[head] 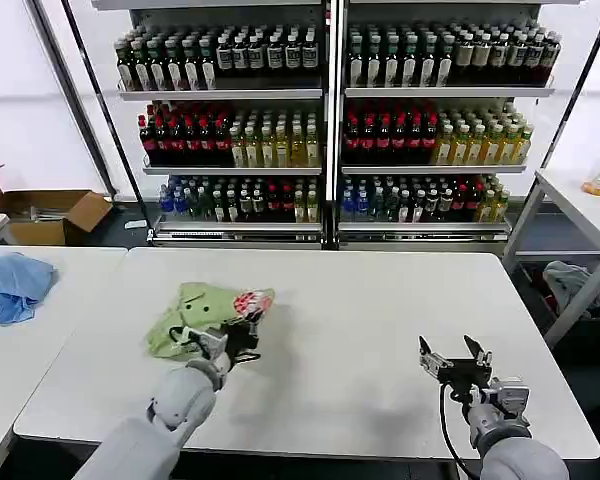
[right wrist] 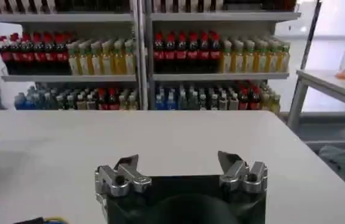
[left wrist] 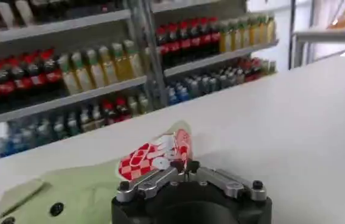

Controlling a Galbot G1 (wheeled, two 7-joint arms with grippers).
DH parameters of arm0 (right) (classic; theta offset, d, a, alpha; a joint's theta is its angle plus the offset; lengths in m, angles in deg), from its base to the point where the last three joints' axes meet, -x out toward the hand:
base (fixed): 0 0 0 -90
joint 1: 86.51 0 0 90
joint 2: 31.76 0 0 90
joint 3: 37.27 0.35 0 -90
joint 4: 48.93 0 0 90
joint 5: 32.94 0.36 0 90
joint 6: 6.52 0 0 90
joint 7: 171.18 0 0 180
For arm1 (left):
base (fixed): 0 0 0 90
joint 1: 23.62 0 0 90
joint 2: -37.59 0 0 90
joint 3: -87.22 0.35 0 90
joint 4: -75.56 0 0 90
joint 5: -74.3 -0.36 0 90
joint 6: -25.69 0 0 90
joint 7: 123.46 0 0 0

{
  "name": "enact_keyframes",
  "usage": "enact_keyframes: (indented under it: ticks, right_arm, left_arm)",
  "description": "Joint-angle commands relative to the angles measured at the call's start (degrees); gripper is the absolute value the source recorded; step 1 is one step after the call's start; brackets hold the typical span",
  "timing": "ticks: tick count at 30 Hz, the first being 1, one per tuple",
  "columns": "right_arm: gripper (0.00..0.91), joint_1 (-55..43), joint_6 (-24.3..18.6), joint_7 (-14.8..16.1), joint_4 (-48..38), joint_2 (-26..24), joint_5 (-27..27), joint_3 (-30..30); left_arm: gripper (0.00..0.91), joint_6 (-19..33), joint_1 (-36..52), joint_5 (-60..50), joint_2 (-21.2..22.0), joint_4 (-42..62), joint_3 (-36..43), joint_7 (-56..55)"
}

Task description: Fold and organize the clothes.

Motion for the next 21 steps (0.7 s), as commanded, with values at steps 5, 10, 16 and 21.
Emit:
enact_keyframes:
  ticks: [5,10,16,21]
  right_arm:
    - [0.907,-4.42,0.03,0.43,-1.86,-1.14,0.48,-3.76]
    - [0.907,-10.62,0.07,0.31,-4.78,-0.72,2.10,-9.72]
    - [0.907,-23.65,0.46,-1.63,-11.92,3.19,6.94,-21.19]
    - [0.907,-34.09,0.45,-3.19,-19.92,7.19,14.05,-29.83]
  left_arm:
    - [0.907,6.68,3.15,16.72,6.05,-1.18,2.26,-3.73]
    - [0.907,7.10,-2.84,20.06,2.84,-7.12,-4.47,-4.61]
    - [0.907,9.81,-9.76,20.75,-2.33,-10.49,-17.17,-6.20]
    - [0.907,10.29,-14.06,20.78,-5.50,-11.48,-26.61,-6.92]
